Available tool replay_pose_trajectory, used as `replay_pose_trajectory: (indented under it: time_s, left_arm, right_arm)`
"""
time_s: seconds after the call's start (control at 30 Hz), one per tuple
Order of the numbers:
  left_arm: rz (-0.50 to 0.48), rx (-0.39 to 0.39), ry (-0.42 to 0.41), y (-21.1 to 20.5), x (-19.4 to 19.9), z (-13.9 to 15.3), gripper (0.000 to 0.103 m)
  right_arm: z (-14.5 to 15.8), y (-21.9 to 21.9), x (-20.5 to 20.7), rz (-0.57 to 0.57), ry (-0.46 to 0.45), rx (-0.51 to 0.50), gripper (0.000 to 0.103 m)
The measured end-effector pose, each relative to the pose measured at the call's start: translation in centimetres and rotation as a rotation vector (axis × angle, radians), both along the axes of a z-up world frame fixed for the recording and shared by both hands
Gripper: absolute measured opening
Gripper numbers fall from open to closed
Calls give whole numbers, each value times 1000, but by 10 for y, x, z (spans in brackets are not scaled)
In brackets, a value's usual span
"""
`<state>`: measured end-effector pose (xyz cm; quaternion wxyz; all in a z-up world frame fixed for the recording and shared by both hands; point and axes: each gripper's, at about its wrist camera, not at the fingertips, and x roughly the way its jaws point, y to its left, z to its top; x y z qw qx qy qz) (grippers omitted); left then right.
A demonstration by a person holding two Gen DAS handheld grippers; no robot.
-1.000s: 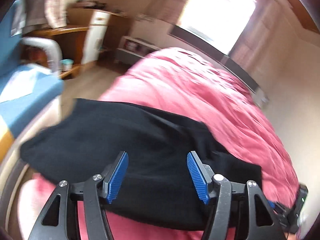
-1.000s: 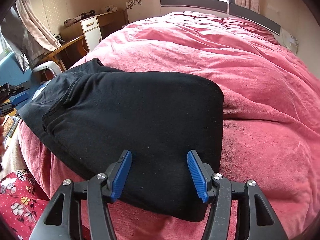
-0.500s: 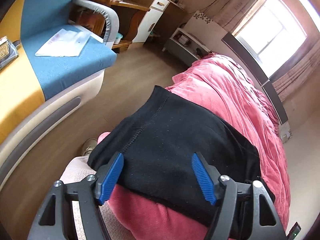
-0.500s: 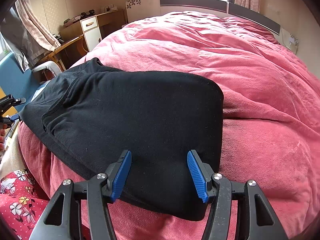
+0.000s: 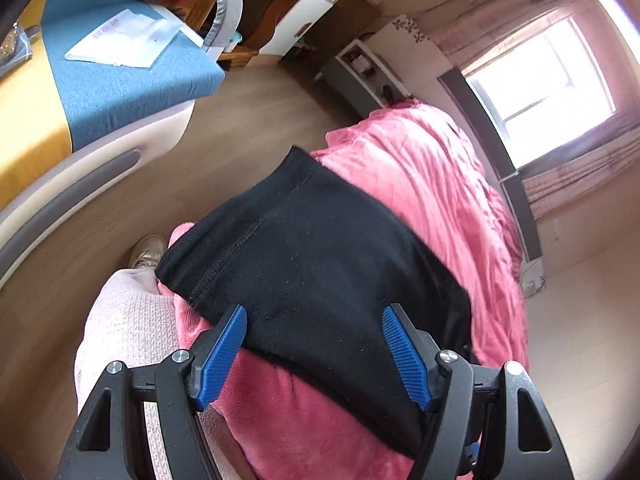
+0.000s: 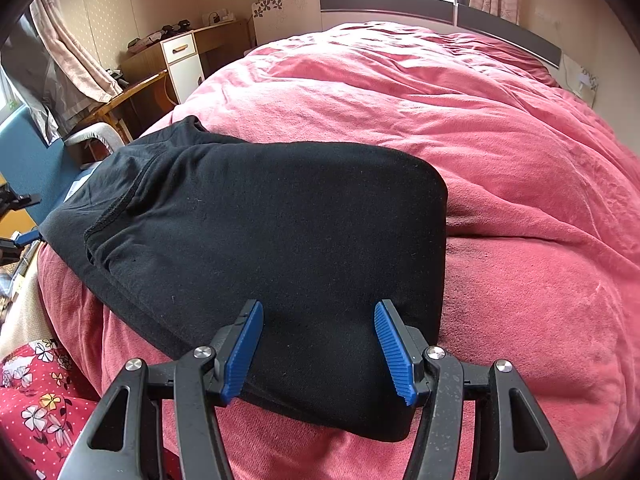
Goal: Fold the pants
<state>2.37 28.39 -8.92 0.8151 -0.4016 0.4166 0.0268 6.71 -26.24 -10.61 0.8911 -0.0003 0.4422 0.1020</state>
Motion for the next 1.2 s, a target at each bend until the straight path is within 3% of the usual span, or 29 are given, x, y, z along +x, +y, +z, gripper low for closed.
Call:
replay_pose_trajectory:
  time_s: [0.3,0.43,0.47,0.5,0.6,0.7,0.9,1.03,1.07,1.1,1.2]
  left_arm:
    - [31,11,-14,-1,16,-10,73]
    - [44,-10,-33,-5,21,-9,68]
    - [39,-20,-46,-7,22,-8,53]
    - [28,-19,-49,-10,23,-8,29]
    - [1,25,-37,-19,28,-7,9]
    - [-20,54,-72,-27,28,0,2]
    - [-93,140,-215,-46,26,32,1]
    - [-92,145,-216,-47,26,39,4]
    - [-87,136,-203,-44,24,37,11]
    - [-74,127,-172,-41,23,33,27]
    - [-33,36,-129,-27,12,20,40]
  right_arm:
    - [0,2,0,-3,1,-3,59]
    - [0,2,0,-5,1,-1,59]
    - [0,2,0,-5,1,-2,59]
    - [0,1,0,-4,0,-2,59]
    - [0,1,0,-4,1,0,59]
    - [0,0,1,-4,2,4,59]
    - [0,0,1,-4,2,4,59]
    - [0,0,0,-4,3,7,59]
    - [0,0,0,-5,3,8,59]
    - [0,-1,1,-5,3,7,59]
    - [0,0,0,-3,3,5,59]
